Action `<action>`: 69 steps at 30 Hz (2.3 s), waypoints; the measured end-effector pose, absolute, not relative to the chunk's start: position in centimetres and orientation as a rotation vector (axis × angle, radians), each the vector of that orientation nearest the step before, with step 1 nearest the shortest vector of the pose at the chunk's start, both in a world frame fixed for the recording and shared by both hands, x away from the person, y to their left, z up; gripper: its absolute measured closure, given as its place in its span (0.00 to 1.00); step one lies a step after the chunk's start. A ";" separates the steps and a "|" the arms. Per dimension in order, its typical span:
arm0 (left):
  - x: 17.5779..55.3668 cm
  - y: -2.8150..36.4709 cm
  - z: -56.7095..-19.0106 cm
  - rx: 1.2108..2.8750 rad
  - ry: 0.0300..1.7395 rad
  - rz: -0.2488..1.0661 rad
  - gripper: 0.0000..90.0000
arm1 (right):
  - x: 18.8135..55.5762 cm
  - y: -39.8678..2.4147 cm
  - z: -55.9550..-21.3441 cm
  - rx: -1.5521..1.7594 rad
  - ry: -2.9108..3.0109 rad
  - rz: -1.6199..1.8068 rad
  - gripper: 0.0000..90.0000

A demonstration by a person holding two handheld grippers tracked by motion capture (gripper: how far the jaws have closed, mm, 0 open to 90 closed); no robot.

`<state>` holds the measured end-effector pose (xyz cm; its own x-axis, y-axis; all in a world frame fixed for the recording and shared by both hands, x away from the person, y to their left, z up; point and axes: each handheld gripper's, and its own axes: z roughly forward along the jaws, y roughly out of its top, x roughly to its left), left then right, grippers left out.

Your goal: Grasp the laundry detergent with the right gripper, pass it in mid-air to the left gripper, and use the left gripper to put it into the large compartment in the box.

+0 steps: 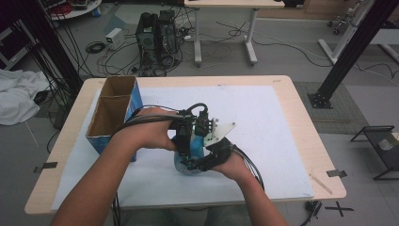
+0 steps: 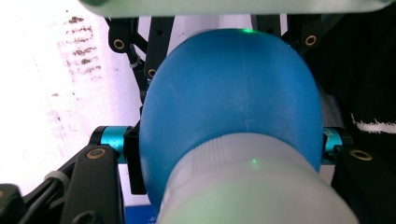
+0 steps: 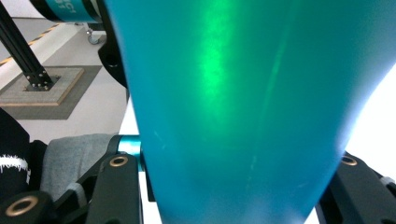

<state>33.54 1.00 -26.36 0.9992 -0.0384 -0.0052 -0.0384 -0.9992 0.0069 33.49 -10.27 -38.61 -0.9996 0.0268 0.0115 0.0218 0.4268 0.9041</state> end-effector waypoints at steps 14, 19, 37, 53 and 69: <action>33.6 0.8 -25.3 3.138 -0.024 -0.013 0.44 | 33.4 -11.5 -38.0 0.067 2.641 1.662 0.32; 33.8 1.0 -24.8 3.141 0.002 0.000 0.44 | 33.2 -12.9 -37.4 0.105 2.673 1.628 0.25; 34.8 4.3 -18.6 3.129 0.272 -0.002 0.43 | 33.2 -18.4 -33.6 0.206 2.713 1.312 0.15; 37.3 12.0 -12.1 3.010 0.790 0.014 0.43 | 33.2 -19.9 -32.8 0.254 2.720 1.232 0.15; 39.6 18.7 -10.3 2.817 1.209 0.038 0.43 | 33.6 -19.3 -33.4 0.265 2.727 1.229 0.15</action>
